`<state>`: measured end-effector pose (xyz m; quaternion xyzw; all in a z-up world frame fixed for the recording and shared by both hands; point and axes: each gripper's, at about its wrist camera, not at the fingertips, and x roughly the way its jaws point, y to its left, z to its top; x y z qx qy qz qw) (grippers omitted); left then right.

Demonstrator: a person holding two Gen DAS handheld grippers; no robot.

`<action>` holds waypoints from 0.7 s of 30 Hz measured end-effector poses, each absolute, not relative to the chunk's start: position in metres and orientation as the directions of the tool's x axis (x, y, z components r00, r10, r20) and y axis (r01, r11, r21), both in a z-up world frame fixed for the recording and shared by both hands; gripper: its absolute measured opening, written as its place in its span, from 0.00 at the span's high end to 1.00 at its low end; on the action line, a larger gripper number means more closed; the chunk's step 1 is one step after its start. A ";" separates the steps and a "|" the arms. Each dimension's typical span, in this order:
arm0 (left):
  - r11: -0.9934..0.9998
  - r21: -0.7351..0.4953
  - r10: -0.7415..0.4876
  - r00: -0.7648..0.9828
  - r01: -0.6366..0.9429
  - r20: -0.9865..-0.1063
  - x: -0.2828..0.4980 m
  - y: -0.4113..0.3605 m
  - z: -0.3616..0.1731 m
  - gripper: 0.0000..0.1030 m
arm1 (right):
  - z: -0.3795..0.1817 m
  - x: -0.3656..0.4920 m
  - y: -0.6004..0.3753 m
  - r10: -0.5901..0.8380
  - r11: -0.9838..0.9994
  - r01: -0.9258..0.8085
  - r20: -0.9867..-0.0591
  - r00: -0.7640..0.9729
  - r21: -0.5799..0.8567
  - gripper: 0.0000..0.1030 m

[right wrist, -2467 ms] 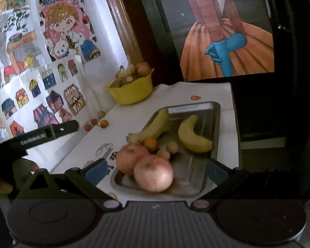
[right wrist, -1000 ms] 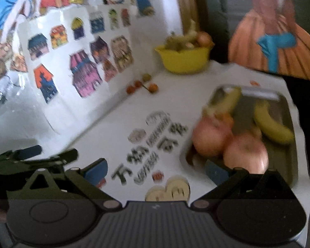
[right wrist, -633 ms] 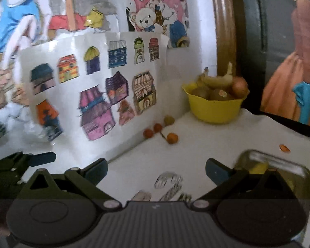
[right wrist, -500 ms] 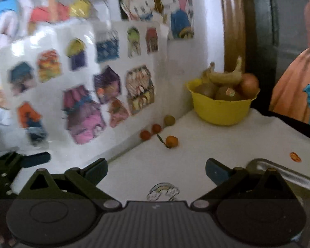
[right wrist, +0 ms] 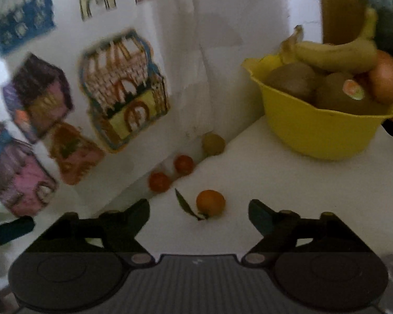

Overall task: Organize fruits
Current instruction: 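Move the right tool to the small orange with a leaf and close on it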

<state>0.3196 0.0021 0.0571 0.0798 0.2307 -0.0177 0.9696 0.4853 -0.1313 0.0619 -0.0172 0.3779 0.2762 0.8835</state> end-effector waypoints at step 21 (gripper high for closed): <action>0.969 0.238 0.058 0.884 0.061 -0.464 0.371 -0.024 0.035 0.08 | 0.033 0.527 -0.139 0.495 0.826 -0.522 -0.713 0.496 0.211 0.67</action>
